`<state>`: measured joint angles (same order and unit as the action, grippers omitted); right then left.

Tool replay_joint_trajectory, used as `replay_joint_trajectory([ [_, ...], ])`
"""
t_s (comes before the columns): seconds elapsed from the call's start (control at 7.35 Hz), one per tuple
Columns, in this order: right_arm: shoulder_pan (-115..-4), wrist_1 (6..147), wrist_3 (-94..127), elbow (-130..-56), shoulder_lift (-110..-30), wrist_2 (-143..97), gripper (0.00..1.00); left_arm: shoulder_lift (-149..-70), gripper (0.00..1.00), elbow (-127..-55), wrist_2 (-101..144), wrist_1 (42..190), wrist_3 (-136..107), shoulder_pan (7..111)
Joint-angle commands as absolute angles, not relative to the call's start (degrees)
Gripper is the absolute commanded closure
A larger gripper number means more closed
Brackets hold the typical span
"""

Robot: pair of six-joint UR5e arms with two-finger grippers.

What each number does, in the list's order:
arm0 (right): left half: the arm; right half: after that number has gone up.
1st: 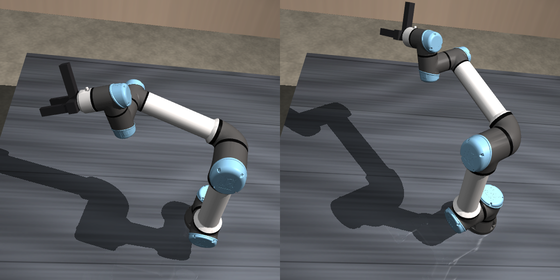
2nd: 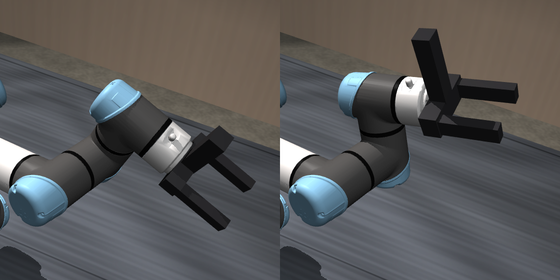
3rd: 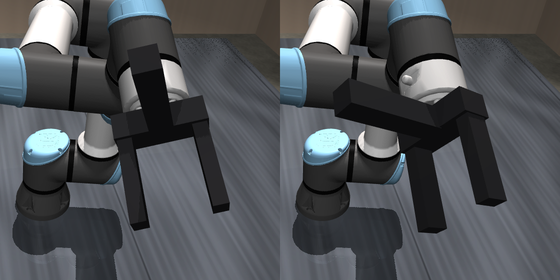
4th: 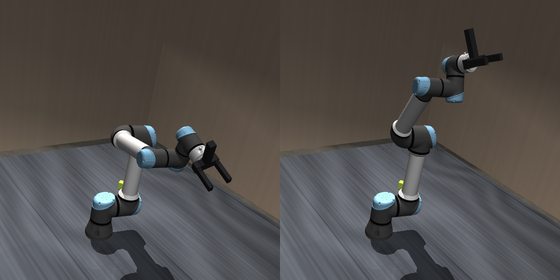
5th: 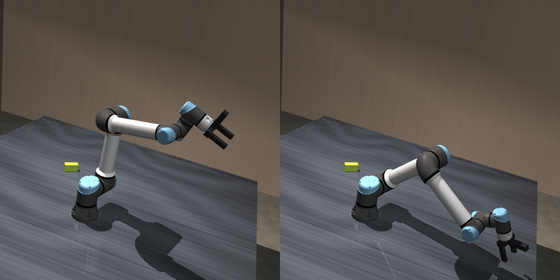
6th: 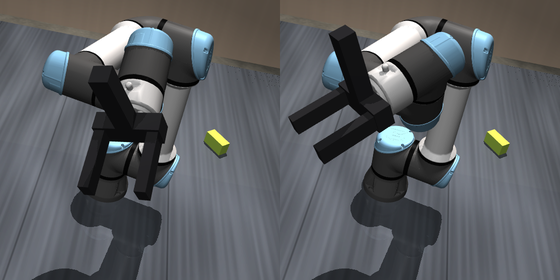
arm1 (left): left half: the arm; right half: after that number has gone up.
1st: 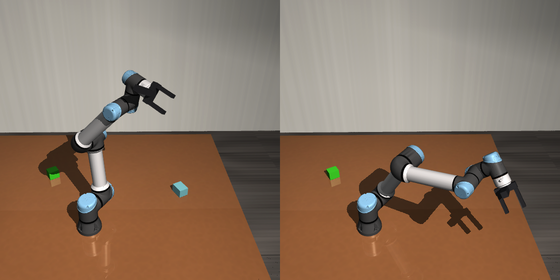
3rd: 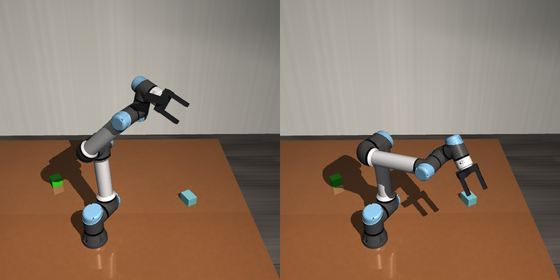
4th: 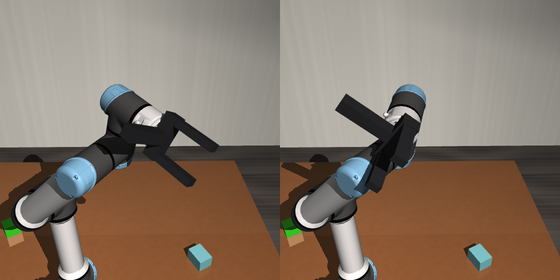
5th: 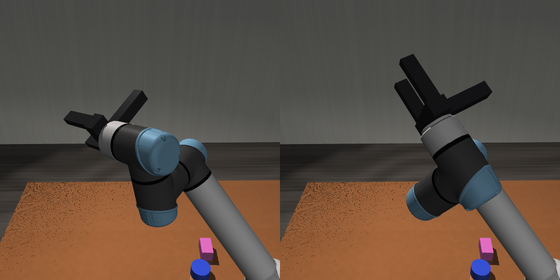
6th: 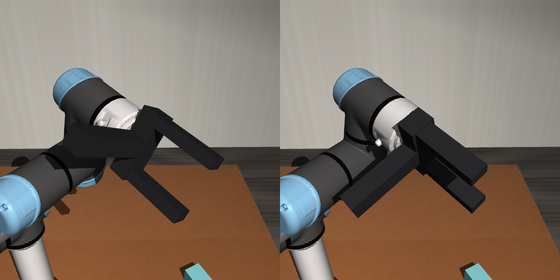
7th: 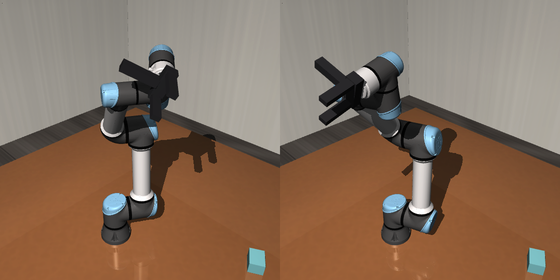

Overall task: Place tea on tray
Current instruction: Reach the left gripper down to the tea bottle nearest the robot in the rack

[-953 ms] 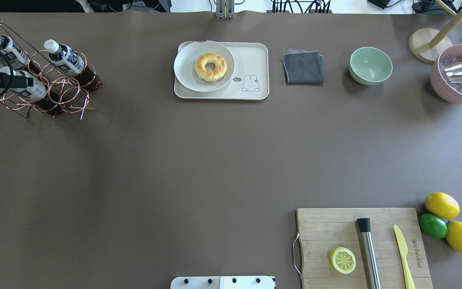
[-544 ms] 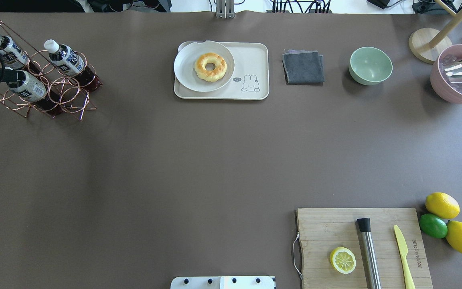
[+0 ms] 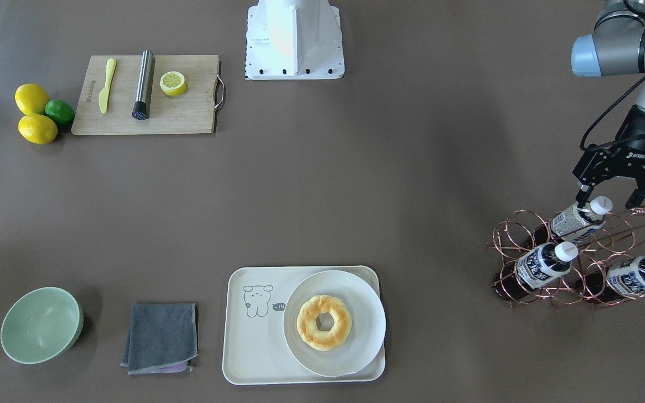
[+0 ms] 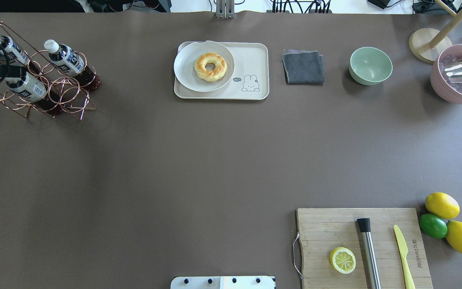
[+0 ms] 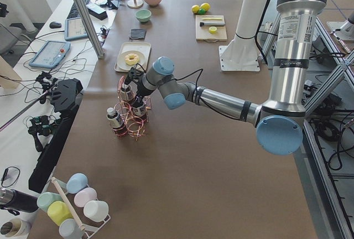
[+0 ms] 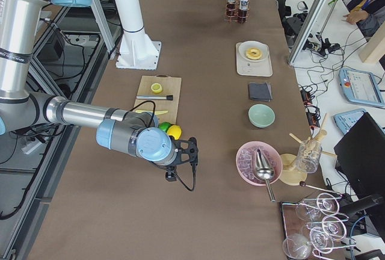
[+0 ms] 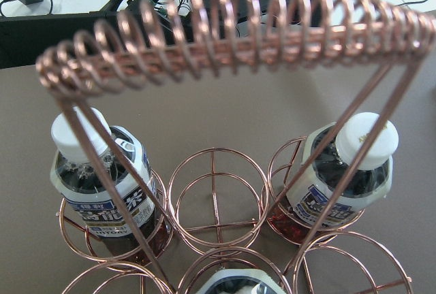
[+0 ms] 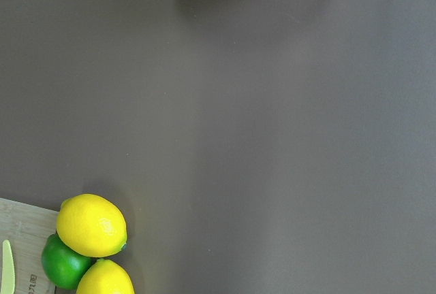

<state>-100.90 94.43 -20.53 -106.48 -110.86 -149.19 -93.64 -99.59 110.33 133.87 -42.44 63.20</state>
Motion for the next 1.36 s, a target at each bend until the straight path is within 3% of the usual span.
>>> replay_joint_trajectory([
  [0.0, -100.9, 94.39, -20.48, -106.35, -110.92, -149.59, 0.0, -93.69, 0.64, -99.49, 110.39, 133.77, -42.71, 63.19],
  [0.27, -100.9, 94.39, -20.48, -106.35, -110.92, -150.11, 0.0, -93.34, 0.59, -99.84, 110.65, 133.07, -42.63, 63.28],
  [0.41, -100.9, 94.39, -20.39, -106.35, -110.83, -150.38, 0.0, -93.34, 0.95, -100.1, 110.74, 132.2, -42.71, 63.28],
  [0.54, -100.9, 94.39, -20.3, -106.35, -110.83, -150.64, 0.0, -93.77, 1.0, -100.8, 110.83, 129.84, -42.54, 63.28],
  [1.22, -100.81, 94.48, -20.04, -106.35, -110.57, -151.17, 0.0, -98.96, 1.0, -105.47, 121.7, 119.71, -41.4, 74.5],
])
